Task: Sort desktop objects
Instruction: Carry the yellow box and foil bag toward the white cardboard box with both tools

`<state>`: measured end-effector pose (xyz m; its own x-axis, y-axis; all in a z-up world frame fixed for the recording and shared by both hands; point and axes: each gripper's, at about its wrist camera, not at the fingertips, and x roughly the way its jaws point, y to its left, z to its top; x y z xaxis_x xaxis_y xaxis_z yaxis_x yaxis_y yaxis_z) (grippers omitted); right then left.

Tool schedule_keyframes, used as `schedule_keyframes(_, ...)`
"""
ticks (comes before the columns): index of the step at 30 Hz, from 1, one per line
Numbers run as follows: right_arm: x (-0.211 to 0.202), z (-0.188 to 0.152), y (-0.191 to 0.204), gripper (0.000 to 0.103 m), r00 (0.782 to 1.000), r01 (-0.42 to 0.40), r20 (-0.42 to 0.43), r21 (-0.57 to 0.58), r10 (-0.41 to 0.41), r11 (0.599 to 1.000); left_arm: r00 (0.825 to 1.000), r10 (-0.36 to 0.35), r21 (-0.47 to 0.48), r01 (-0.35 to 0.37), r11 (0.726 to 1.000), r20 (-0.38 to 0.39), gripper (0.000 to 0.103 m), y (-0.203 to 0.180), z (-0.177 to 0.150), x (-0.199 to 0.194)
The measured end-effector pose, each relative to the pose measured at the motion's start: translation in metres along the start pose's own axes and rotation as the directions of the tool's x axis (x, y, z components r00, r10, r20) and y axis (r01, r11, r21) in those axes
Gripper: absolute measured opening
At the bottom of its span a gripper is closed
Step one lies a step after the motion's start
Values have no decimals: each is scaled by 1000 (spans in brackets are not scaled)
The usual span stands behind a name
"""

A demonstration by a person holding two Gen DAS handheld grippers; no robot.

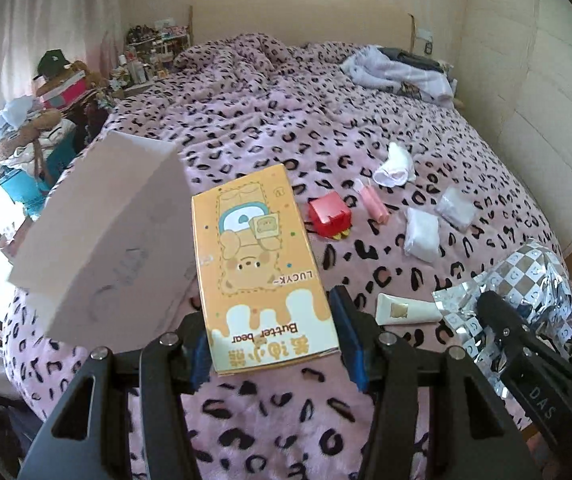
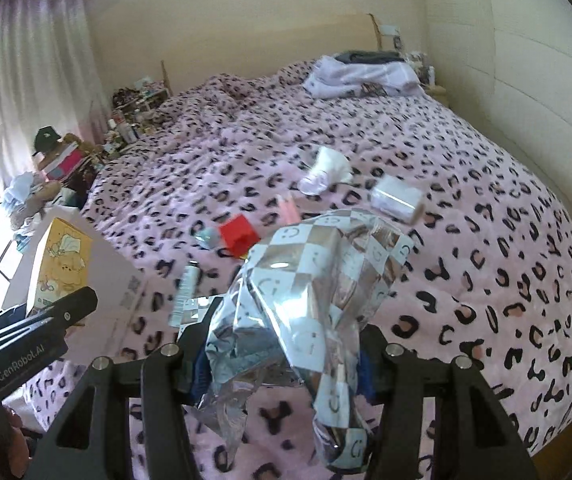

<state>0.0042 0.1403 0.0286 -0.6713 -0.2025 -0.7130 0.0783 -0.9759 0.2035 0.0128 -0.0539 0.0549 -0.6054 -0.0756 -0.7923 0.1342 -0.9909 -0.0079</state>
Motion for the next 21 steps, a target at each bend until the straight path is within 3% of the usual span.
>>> schedule_keyframes(12,-16,24,93,56,996,-82,22,-135,86,987,997,55,-109,-49,993,46,53,87,9,-47)
schedule_keyframes(21,-9,51,169,56,985,-164,11,-236,171,958,995,85,-181,-75,981,45,54,149,24,-52)
